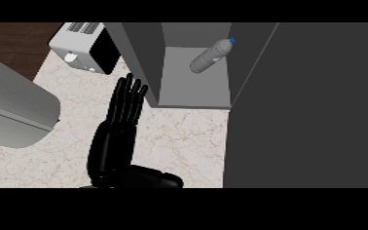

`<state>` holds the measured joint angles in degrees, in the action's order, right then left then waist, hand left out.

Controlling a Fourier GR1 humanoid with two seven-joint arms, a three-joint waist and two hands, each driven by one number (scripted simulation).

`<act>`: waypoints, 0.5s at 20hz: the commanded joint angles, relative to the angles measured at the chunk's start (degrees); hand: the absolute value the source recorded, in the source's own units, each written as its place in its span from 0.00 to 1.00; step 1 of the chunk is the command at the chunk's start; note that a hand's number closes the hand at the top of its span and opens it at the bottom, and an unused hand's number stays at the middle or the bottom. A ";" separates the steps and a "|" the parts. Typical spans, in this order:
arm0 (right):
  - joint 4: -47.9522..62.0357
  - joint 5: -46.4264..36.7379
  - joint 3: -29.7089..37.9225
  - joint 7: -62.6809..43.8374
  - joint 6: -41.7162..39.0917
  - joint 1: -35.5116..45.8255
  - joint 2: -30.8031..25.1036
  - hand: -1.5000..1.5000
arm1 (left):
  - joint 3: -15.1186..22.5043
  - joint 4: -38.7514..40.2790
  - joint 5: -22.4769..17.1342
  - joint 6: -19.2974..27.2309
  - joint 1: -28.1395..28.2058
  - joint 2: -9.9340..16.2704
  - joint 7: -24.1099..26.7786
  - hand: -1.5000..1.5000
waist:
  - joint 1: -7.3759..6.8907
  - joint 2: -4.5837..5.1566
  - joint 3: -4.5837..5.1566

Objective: Pick up the bottled water, place it into the cabinet and close the cabinet

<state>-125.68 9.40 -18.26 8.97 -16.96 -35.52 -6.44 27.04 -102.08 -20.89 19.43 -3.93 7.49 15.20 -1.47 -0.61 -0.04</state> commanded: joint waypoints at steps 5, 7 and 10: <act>-3.04 -5.72 -4.96 -1.05 -7.21 -2.23 -8.24 1.00 | 3.46 -20.21 0.10 -1.60 21.34 7.63 4.23 0.00 | -0.02 -0.09 0.10; -4.96 -5.60 -6.20 -1.95 -8.64 -1.60 -9.56 1.00 | -3.17 -21.97 -2.53 -2.32 21.69 10.49 3.17 0.00 | 0.45 0.19 0.10; -8.15 -10.40 -13.63 -5.43 -7.06 -2.19 -8.36 1.00 | -2.65 -26.02 -2.62 -3.98 29.24 12.39 6.22 0.00 | -0.04 -0.03 0.17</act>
<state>-129.32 2.76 -24.38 5.46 -21.79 -35.76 -13.26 26.15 -122.34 -22.24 17.29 17.10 16.39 18.86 -1.29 0.03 -0.09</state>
